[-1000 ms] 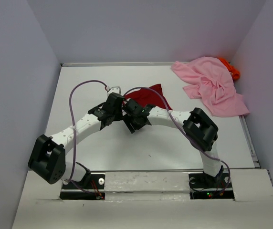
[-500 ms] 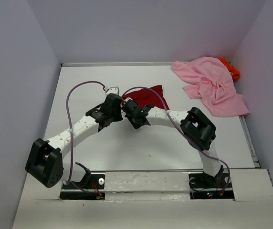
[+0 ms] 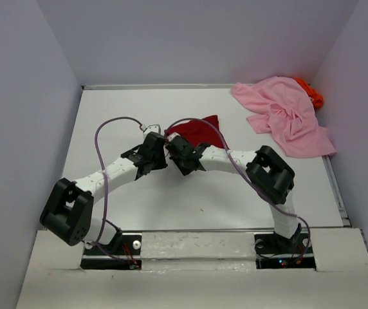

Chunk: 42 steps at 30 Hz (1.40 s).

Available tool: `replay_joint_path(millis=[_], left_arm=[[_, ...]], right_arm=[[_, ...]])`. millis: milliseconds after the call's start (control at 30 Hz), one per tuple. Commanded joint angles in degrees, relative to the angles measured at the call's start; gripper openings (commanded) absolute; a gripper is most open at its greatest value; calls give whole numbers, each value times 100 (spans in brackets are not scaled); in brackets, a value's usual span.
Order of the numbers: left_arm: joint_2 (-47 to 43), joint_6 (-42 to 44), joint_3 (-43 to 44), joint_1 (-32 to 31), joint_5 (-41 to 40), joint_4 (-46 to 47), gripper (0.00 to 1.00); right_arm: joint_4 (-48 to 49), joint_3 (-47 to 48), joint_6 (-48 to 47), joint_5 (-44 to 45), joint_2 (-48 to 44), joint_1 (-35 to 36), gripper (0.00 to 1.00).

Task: Fold and stack the t-shirts
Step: Neatly place the folded tshirt to the corner

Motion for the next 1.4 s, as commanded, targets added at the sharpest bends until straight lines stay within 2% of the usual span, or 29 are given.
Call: replay_joint_path(millis=[0, 200, 467, 600, 767, 867, 1200, 1367], left_arm=[[190, -339, -158, 29, 281, 700, 36], [-196, -1007, -975, 205, 1046, 2062, 40], [-188, -1473, -2048, 969, 2295, 3687, 43], [-56, -1447, -2101, 1049, 2488, 4057, 44], [154, -1824, -2444, 1172, 2821, 5286, 45], [427, -1921, -2461, 1190, 2892, 5700, 45], [1209, -2168, -2374, 1304, 3191, 6746, 45], [1096, -2229, -2426, 1304, 3411, 7011, 47]], right_arm=[[-87, -120, -77, 29, -313, 38, 0], [-131, -129, -103, 64, -453, 38, 0], [-184, -164, -130, 73, -699, -15, 0], [-210, -181, -130, 46, -787, -15, 0], [-263, -199, -147, 29, -752, -15, 0], [-271, -208, -139, 29, -735, -15, 0], [-324, -199, -182, 46, -717, -15, 0], [-333, -199, -191, 55, -682, -15, 0]])
